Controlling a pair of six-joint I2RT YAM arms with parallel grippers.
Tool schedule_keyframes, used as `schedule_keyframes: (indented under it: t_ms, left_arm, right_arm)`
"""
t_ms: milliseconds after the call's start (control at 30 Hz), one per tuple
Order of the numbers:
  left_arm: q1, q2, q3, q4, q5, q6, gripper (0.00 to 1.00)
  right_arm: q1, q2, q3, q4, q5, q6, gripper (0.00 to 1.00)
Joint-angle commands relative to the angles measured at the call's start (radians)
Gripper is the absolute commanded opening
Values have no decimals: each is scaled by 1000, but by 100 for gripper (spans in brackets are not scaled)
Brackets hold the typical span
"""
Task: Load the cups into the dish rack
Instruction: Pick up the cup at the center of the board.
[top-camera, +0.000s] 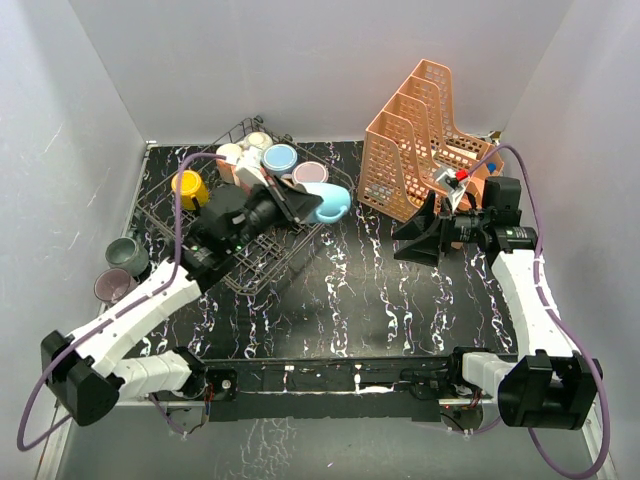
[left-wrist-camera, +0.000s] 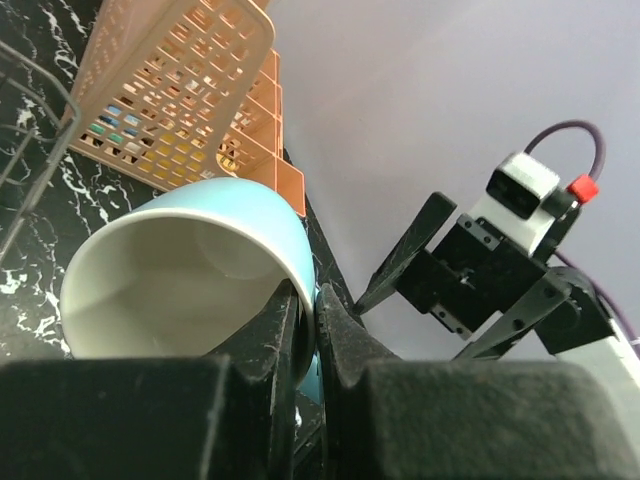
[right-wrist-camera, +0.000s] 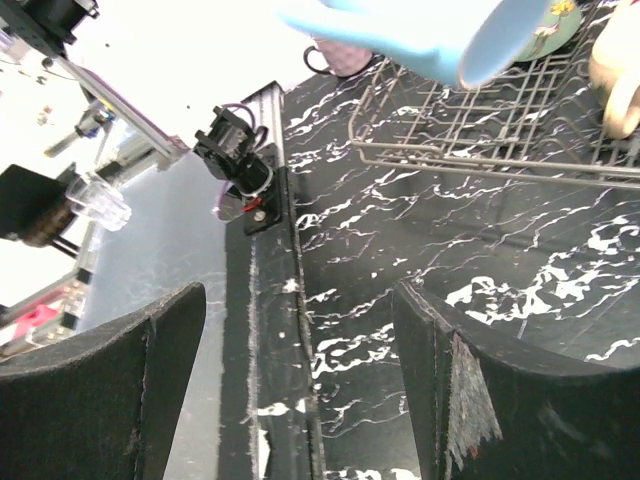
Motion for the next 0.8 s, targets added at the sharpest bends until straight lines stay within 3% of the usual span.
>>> schedule_keyframes:
  t_ms: [0,167,367,467,533,767]
  left_arm:
    - [-116,19,-11,326,-172,90,0]
    - [-221,90,-37,516,-271,202,0]
    - [-304,153,-51,695,-331,316,0]
    - [-330,176,-49,746,-337,360,0]
    - [-349,189,-46,772,-340,383,0]
    - [-388,217,-53,835,-346,412,0]
  right_arm:
    - [4,-41,-31,303,-41,412,77]
    - [5,-44,-50,379,13,674,78]
    - [4,-100,-222,829,126,1310,81]
    - [5,-122,-287,900,197,1550,89]
    - [6,-141,-338,1050,210,1672,89]
    - [15,-173,-355,1149,234,1750,88]
